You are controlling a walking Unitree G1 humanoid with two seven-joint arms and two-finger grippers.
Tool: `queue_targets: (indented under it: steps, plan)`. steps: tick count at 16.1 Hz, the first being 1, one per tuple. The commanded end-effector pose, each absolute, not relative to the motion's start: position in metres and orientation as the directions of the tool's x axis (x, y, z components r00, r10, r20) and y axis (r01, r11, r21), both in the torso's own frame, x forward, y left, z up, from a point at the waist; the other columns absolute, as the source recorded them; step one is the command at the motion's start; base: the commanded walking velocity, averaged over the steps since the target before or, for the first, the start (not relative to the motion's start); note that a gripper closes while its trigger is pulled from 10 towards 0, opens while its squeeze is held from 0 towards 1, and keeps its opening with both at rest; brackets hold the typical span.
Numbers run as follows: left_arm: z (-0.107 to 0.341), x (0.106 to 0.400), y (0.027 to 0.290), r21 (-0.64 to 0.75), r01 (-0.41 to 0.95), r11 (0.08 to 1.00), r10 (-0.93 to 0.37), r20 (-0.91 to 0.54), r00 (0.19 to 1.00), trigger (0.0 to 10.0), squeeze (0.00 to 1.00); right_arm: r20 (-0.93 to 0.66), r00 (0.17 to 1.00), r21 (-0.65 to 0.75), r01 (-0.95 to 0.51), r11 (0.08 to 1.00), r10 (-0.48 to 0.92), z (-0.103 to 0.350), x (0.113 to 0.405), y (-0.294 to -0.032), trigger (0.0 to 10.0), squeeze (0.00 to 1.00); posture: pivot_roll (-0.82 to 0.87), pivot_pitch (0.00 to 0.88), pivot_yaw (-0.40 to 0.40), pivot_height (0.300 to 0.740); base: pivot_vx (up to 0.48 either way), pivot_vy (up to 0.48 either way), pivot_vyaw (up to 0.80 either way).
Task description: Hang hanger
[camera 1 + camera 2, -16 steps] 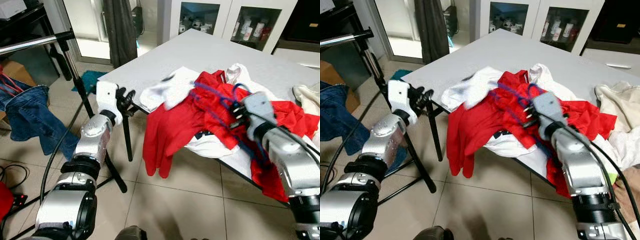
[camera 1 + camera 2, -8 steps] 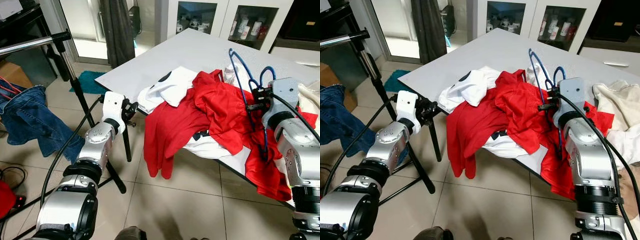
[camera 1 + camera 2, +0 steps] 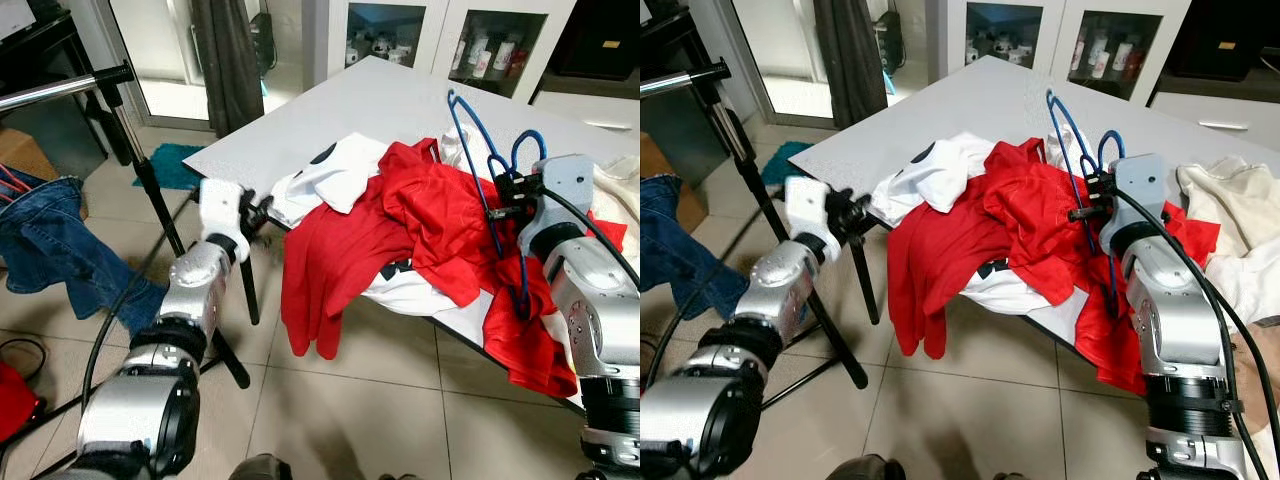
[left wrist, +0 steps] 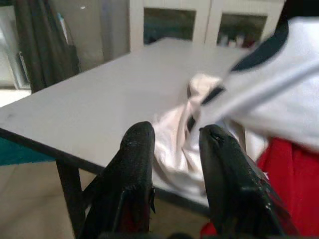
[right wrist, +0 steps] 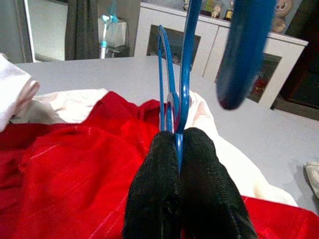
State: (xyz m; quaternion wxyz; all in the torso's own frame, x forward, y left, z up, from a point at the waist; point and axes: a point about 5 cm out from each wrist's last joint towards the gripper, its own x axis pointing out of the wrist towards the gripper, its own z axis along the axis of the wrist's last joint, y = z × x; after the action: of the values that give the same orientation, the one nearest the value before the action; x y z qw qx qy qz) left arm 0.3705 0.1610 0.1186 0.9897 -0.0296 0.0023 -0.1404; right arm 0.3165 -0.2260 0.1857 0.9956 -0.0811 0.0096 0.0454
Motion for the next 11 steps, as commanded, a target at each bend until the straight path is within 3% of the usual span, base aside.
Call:
queue_targets:
  steps: [1, 2, 11]
  plan:
    - [0.120, 0.373, 0.161, -0.135, 0.263, 0.955, -0.265, 0.004, 0.964, 10.0, 0.62, -0.004, 0.994, -0.159, -0.105, 0.982, 0.106, 0.191, 0.316, -0.223, 10.0, 0.00, 0.03, 0.000, 0.046, 0.740, 0.000, 0.000, 0.00]
    - [0.119, 0.373, 0.161, -0.131, 0.262, 0.956, -0.264, 0.001, 0.964, 10.0, 1.00, 0.000, 0.994, -0.160, -0.108, 0.981, 0.109, 0.192, 0.316, -0.223, 10.0, 0.00, 0.02, 0.000, 0.046, 0.740, 0.000, 0.000, 0.00]
    - [0.103, 0.370, 0.156, -0.167, 0.251, 0.954, -0.270, -0.102, 0.958, 10.0, 1.00, 0.002, 0.992, -0.168, -0.121, 0.978, 0.123, 0.193, 0.314, -0.222, 10.0, 0.00, 0.02, 0.000, 0.042, 0.740, 0.000, 0.000, 0.00]
